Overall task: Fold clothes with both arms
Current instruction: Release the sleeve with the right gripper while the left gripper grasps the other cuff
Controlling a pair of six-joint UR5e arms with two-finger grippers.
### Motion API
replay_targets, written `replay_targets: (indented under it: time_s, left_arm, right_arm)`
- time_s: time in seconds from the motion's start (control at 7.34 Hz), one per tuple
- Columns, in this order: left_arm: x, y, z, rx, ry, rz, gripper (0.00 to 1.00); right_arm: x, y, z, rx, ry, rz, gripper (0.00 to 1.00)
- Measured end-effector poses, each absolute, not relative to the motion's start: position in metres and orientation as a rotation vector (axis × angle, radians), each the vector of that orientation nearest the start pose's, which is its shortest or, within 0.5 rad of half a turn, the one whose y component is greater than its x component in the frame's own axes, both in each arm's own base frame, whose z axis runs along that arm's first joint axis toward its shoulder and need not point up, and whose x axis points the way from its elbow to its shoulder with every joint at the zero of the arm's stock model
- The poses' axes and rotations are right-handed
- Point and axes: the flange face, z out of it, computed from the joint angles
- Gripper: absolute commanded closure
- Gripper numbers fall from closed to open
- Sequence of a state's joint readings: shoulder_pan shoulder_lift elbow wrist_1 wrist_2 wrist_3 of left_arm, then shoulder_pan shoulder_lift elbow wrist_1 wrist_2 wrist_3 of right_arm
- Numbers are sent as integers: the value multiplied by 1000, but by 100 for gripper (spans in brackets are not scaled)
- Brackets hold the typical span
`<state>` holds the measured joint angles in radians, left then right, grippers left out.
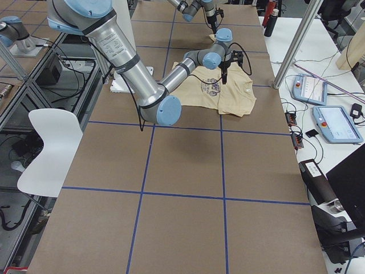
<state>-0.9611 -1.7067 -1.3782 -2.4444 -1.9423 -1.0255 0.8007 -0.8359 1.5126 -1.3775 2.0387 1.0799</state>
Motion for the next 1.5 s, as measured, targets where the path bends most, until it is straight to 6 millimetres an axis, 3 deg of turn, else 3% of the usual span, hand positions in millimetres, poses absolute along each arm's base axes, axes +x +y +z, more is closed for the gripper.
replay_targets:
  time_s: [0.14,0.27,0.41,0.68,0.82,1.23,1.5]
  left_arm:
    - [259,-533,598,292,829,-230,11]
    - [264,-531,598,288,830,-223,18]
    - [267,-530,598,284,831,-218,36]
    - [268,-528,597,280,833,-218,85]
    - [269,-528,596,279,835,-217,100]
    - [267,-525,584,284,858,-213,100]
    - [254,-523,555,292,921,-199,100]
  right_arm:
    - [-439,-581,213,164,-944,83,0]
    - [-439,-581,214,164,-943,84,0]
    - [-438,-582,214,165,-943,85,0]
    - [-437,-582,215,165,-942,87,0]
    - [-437,-583,215,165,-942,88,0]
    - [-427,-586,222,176,-935,80,0]
    - [-393,-580,249,152,-931,77,0]
